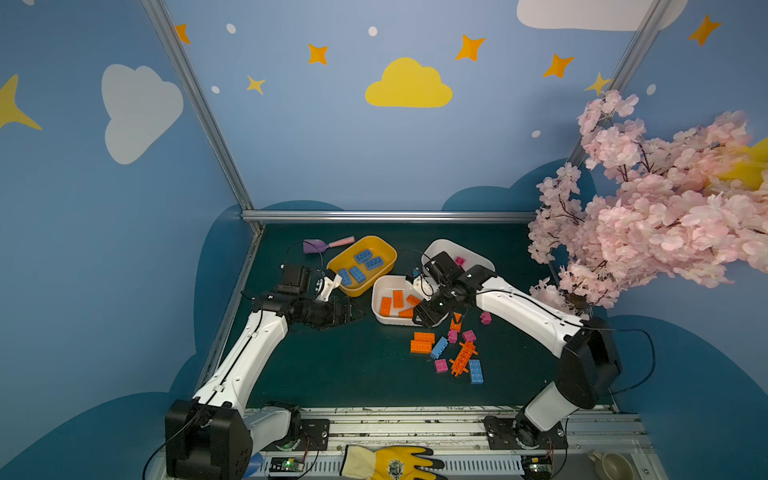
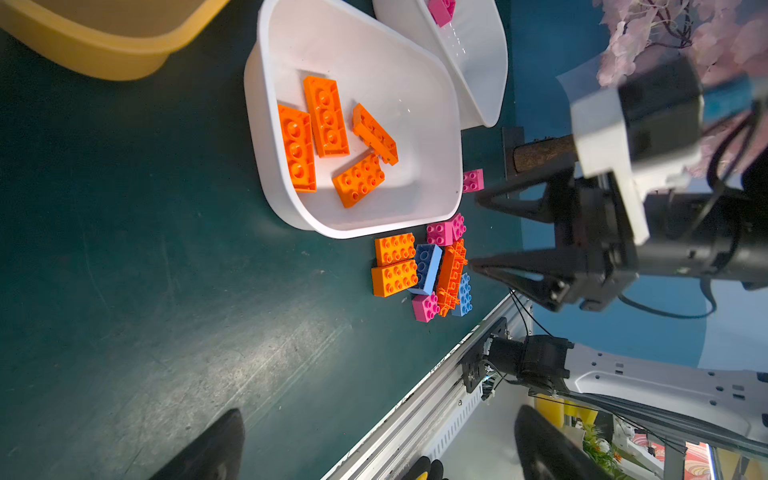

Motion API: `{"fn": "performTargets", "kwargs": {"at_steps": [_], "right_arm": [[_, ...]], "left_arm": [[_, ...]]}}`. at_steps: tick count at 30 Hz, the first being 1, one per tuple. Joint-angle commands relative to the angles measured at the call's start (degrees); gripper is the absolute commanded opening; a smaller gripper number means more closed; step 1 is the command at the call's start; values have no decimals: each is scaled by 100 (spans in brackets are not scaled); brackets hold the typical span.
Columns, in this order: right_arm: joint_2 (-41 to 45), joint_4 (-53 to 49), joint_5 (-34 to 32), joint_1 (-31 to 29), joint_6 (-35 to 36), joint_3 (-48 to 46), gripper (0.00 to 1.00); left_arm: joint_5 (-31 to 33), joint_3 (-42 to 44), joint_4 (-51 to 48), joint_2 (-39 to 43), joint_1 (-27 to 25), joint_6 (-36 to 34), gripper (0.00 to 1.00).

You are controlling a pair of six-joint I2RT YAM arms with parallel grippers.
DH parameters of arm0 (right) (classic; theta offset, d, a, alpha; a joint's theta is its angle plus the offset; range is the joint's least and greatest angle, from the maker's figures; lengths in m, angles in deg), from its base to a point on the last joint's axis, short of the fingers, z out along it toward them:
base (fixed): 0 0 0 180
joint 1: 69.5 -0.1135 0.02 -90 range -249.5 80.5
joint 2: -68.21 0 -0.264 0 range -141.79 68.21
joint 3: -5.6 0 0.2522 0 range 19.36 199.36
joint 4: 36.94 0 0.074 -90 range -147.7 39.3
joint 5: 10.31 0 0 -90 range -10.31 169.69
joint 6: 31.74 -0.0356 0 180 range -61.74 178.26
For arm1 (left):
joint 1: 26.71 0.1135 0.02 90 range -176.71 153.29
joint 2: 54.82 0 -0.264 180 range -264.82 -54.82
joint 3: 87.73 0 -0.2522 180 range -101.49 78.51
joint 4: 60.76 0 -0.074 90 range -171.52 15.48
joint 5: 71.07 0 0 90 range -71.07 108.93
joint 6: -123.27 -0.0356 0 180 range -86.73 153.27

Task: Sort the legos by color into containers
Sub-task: 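Move the right gripper down to another orange brick in the pile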

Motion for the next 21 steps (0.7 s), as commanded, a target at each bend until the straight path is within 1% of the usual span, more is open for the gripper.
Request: {"fn": "performTargets", "kwargs": {"at_steps": [1, 5, 9, 12, 21], "right_arm": [[135, -500, -94, -291, 1230, -578, 69], [87, -304, -398, -587, 1501, -974, 69], [-206, 127, -724, -685, 1539, -962, 69], [-505, 263, -912, -716, 1631, -878, 69], [-920, 524, -843, -729, 1769, -848, 66]], "left_arm": [[-111, 52, 16, 83, 26, -56, 100], [-111, 51, -9, 60, 30, -78, 100], [-93, 17, -67, 74, 35, -111, 100], [-51, 0, -141, 74, 34, -154, 100], [-32, 45, -151, 47, 39, -197, 100]]}}
